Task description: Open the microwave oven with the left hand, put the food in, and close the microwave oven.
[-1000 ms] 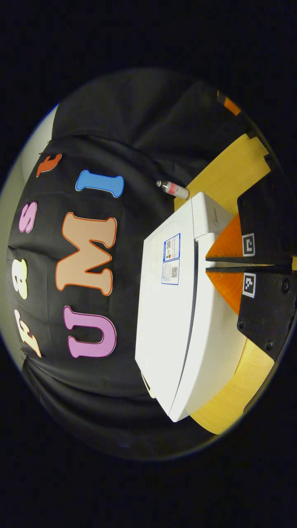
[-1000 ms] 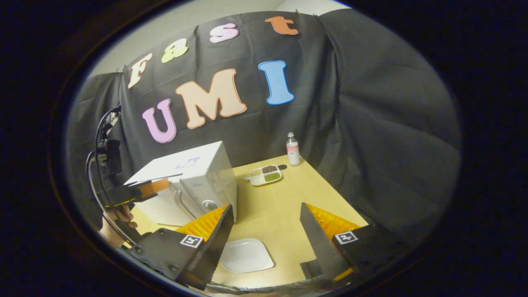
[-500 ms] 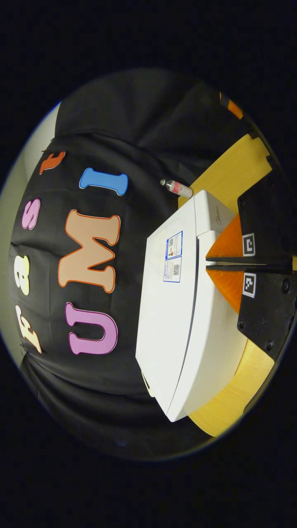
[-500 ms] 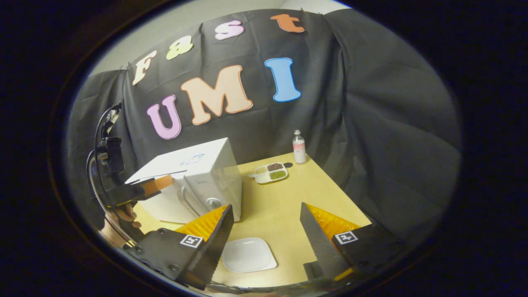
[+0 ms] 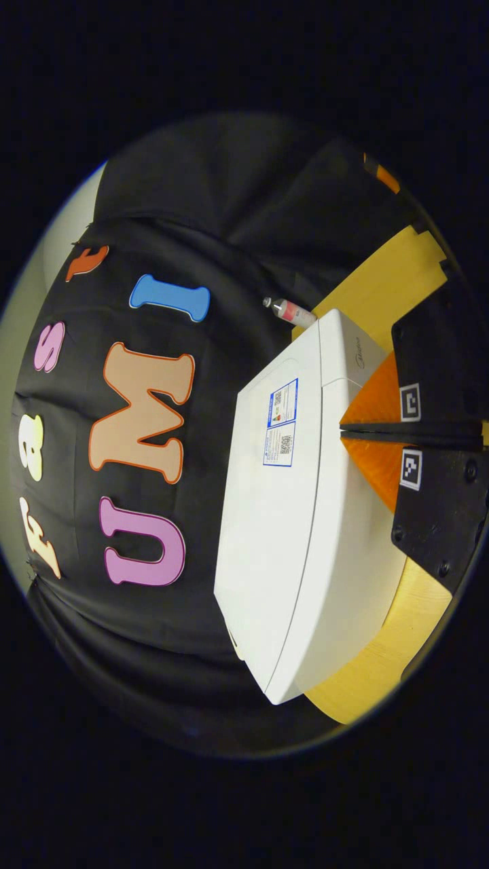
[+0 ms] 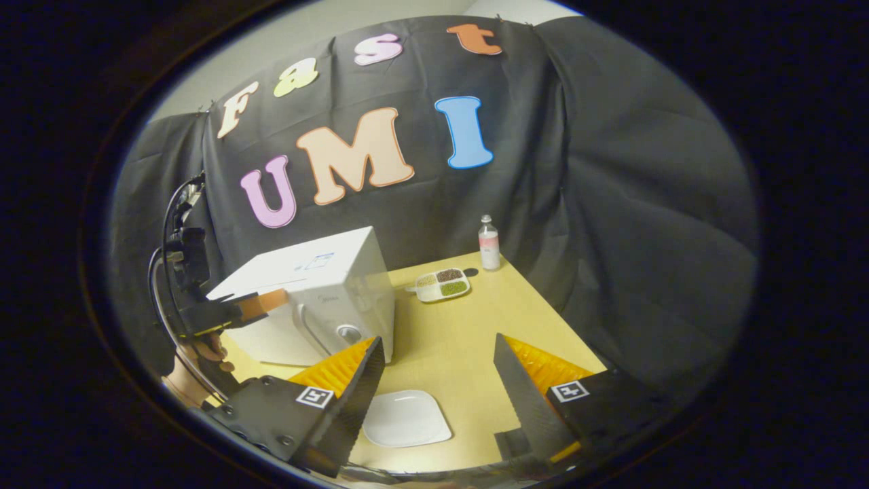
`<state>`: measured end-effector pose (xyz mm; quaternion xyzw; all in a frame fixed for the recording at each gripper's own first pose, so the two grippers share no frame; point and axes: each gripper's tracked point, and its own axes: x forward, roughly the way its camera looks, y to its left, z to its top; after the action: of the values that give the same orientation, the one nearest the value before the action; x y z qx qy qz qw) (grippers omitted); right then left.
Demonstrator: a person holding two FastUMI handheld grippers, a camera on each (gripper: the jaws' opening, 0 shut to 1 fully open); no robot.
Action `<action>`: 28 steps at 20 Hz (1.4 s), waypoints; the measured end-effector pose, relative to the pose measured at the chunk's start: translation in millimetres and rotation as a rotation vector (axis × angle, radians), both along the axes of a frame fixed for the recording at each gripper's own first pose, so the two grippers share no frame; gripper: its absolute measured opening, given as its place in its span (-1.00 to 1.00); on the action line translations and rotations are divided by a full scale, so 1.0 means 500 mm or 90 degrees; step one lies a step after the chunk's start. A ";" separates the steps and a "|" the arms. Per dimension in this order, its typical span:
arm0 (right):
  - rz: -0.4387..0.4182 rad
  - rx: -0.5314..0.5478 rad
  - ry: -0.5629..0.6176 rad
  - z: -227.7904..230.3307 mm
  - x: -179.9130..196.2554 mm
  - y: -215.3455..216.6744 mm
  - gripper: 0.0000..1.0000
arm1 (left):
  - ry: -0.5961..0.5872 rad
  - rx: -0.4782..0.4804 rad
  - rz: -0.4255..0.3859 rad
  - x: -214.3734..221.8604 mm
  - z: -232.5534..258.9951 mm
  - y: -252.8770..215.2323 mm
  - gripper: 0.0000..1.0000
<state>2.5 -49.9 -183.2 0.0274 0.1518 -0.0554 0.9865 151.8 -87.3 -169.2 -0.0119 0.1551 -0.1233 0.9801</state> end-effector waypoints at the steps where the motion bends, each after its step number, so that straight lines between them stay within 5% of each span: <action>1: 0.002 -0.004 0.000 0.002 -0.001 0.001 0.83 | 0.000 0.001 -0.001 0.001 0.001 -0.001 -0.98; 5: 0.009 -0.006 -0.006 0.012 0.002 0.009 0.99 | 0.022 0.012 0.012 -0.012 -0.008 0.014 -1.00; 6: 0.010 -0.006 -0.006 0.015 0.004 0.008 0.99 | 0.024 0.010 0.014 -0.025 -0.005 0.022 -0.81; 7: 0.011 -0.005 -0.008 0.016 0.008 0.008 0.99 | 0.023 0.010 0.018 -0.035 0.002 0.030 -0.90; 9: 0.013 -0.001 -0.011 0.022 0.014 0.012 0.99 | 0.012 0.027 0.035 -0.059 0.013 0.058 -0.71; 12: 0.025 0.005 -0.017 0.036 0.026 0.021 0.99 | -0.005 0.062 0.067 -0.102 0.033 0.109 0.82; 13: 0.030 0.004 -0.020 0.041 0.031 0.023 0.99 | -0.014 0.064 0.078 -0.114 0.044 0.120 1.00; 27: 0.102 -0.024 -0.066 0.145 0.063 0.065 0.99 | -0.097 0.056 0.174 -0.222 0.203 0.199 0.94; 28: 0.109 -0.028 -0.070 0.155 0.063 0.068 0.82 | -0.106 0.059 0.176 -0.227 0.212 0.198 0.94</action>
<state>34.1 -15.7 -105.9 -0.0044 0.0981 0.0270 0.9948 38.4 11.7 -63.0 0.0220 0.0757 0.0198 0.9967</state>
